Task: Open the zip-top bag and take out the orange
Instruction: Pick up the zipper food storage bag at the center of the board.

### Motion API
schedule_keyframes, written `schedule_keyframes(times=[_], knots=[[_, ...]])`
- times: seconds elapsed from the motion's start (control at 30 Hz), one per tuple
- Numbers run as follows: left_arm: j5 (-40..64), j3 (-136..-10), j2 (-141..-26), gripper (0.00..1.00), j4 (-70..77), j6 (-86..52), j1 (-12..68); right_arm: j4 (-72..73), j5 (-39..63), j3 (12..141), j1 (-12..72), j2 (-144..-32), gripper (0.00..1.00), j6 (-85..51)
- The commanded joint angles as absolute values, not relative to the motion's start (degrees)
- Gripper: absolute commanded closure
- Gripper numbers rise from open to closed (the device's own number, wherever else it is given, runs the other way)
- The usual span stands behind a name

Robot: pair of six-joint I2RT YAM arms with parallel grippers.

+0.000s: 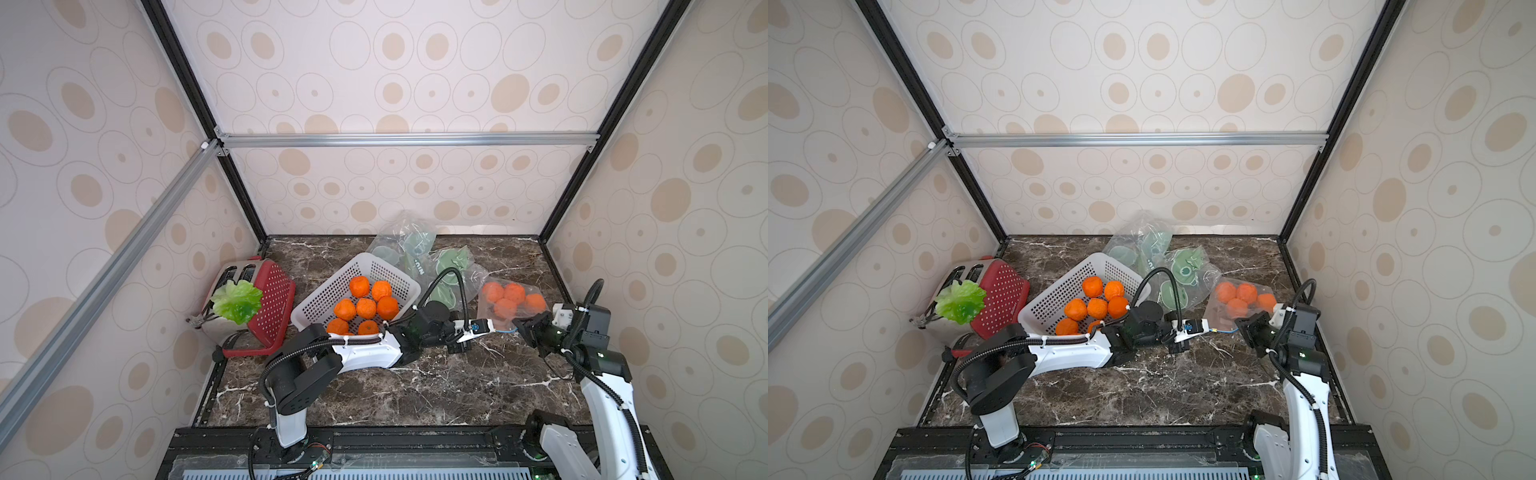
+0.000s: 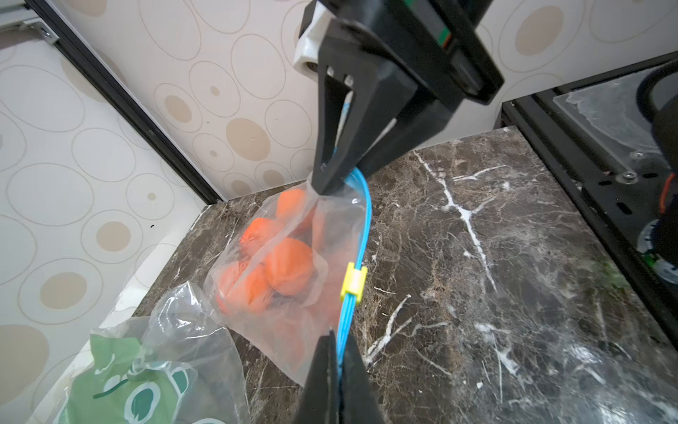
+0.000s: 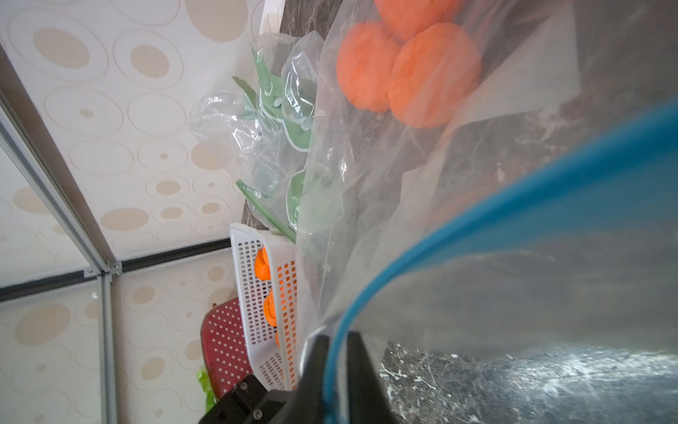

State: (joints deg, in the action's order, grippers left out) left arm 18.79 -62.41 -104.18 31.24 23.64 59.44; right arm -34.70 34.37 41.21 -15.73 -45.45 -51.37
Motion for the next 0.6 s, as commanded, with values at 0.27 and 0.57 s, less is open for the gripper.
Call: schedule_keyframes(times=[0.27, 0.57], knots=[[21.77, -65.61, -101.52, 1.0, 26.59, 25.26, 56.82, -59.2, 15.14, 67.13, -3.81, -45.08, 0.39, -15.68], [34.46, -65.15, -99.68, 1.0, 22.96, 24.52, 53.06, -66.78, 11.4, 65.01, 13.93, -35.18, 0.38, 26.87]])
